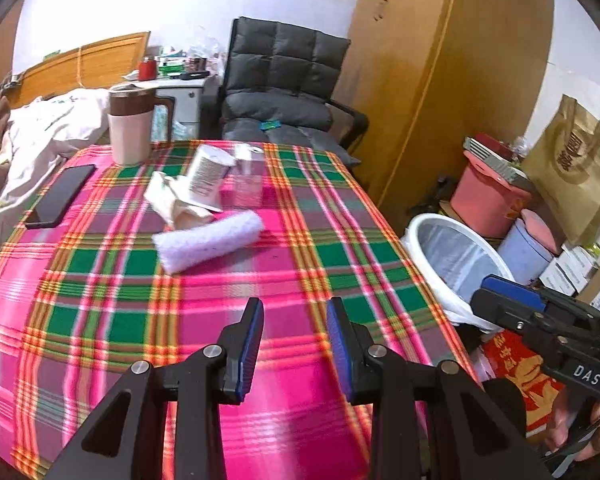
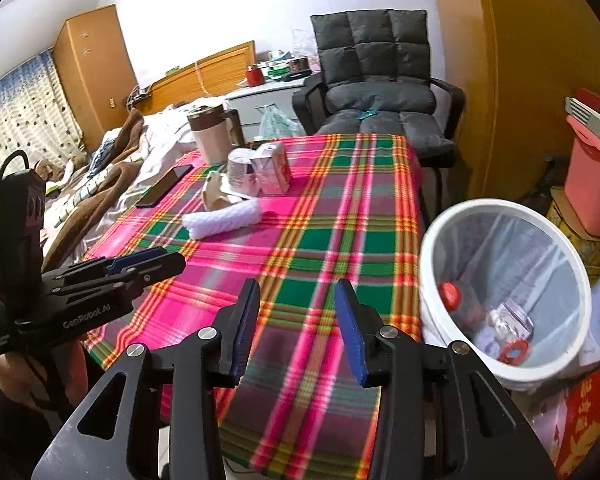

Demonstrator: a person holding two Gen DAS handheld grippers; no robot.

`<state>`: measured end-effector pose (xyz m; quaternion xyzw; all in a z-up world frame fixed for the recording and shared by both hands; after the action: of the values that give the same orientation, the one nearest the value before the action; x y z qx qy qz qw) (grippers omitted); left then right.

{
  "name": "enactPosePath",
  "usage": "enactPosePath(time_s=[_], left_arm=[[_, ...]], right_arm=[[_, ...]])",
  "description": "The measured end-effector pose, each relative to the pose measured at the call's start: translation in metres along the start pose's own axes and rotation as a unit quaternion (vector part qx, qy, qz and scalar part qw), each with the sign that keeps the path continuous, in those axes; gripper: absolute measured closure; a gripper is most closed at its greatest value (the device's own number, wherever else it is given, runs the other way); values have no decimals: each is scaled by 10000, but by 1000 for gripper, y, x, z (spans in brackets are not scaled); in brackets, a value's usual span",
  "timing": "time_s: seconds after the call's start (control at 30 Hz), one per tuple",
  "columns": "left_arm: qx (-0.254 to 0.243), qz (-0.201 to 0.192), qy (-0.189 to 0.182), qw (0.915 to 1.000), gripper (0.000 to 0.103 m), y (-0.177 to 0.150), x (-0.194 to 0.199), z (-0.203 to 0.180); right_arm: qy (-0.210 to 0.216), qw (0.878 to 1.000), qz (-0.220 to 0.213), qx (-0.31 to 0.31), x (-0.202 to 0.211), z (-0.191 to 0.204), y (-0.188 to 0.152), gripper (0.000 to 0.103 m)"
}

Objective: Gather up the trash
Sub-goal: 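Withdraw both grippers from the wastebasket back over the table, then grasp the second white foam net with the left gripper while the right gripper grasps the strawberry milk carton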

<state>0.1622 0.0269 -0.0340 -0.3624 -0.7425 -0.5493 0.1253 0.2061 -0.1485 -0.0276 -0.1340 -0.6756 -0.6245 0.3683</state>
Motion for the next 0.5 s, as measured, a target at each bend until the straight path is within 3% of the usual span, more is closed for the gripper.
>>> enactPosePath(time_s=[0.1,0.5], left_arm=[[-27,-46,123,9999,63,9,3,16],[-269,54,419,9987,60,39,-18,74]], right_arm=[[38,10000,-36,69,-4,5,7,49],[129,9997,25,181,-26,22,27,49]])
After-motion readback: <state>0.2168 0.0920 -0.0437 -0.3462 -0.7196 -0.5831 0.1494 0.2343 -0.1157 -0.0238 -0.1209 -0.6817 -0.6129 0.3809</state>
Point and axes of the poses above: each gripper's, at about its wrist camera, not at the fingertips, and x roughly against the way its jaws point, z to its left, y to its top, the point moved 6 cm from there along -x, roughly the way its jaws point, and after that the axes turned 14 degrees about -y, right-handed, at the moved point
